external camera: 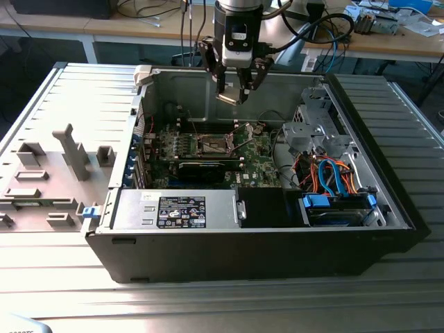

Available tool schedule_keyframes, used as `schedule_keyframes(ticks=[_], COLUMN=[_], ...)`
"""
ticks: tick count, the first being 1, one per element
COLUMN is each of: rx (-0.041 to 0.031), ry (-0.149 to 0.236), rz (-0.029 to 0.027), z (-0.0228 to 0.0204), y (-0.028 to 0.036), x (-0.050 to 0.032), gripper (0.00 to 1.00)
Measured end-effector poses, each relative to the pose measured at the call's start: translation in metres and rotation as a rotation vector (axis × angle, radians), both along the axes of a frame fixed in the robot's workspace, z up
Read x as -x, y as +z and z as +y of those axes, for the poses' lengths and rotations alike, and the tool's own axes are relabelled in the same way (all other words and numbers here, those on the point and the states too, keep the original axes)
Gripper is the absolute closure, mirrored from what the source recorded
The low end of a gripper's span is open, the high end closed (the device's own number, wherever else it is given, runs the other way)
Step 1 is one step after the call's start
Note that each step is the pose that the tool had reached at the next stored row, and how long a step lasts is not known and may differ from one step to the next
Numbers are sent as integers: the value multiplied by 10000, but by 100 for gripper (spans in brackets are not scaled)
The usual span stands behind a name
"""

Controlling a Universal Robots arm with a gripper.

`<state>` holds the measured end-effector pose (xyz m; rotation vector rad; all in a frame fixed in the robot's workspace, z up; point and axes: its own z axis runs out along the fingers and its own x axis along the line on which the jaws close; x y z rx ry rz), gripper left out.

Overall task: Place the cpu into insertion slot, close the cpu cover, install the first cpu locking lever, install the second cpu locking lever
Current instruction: 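Place the cpu into insertion slot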

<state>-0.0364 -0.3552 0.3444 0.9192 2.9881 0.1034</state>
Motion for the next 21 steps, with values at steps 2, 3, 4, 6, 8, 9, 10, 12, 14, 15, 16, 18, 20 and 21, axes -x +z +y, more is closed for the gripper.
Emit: schedule_keyframes(ticks=[2, 3, 4, 6, 8, 9, 10, 12, 14, 15, 16, 18, 20, 21], rx=[-1, 0, 0, -1, -1, -1, 0, -1, 0, 0, -1, 0, -1, -1], ry=[-18, -22, -25, -29, -34, -36, -37, -43, -89, -100, -106, -122, -140, -153], rz=[-1, 0, 0, -1, -1, 0, -1, -1, -1, -1, -1, 0, -1, -1], z=[0, 0, 0, 0, 0, 0, 0, 0, 0, 0, 0, 0, 0, 0], y=[-3, -3, -4, -5, -6, -6, -7, -8, -10, -10, -11, -11, -13, -13], x=[0, 0, 0, 0, 0, 0, 0, 0, 0, 0, 0, 0, 0, 0], gripper=[46, 46, 46, 46, 46, 46, 46, 46, 46, 46, 46, 46, 46, 46])
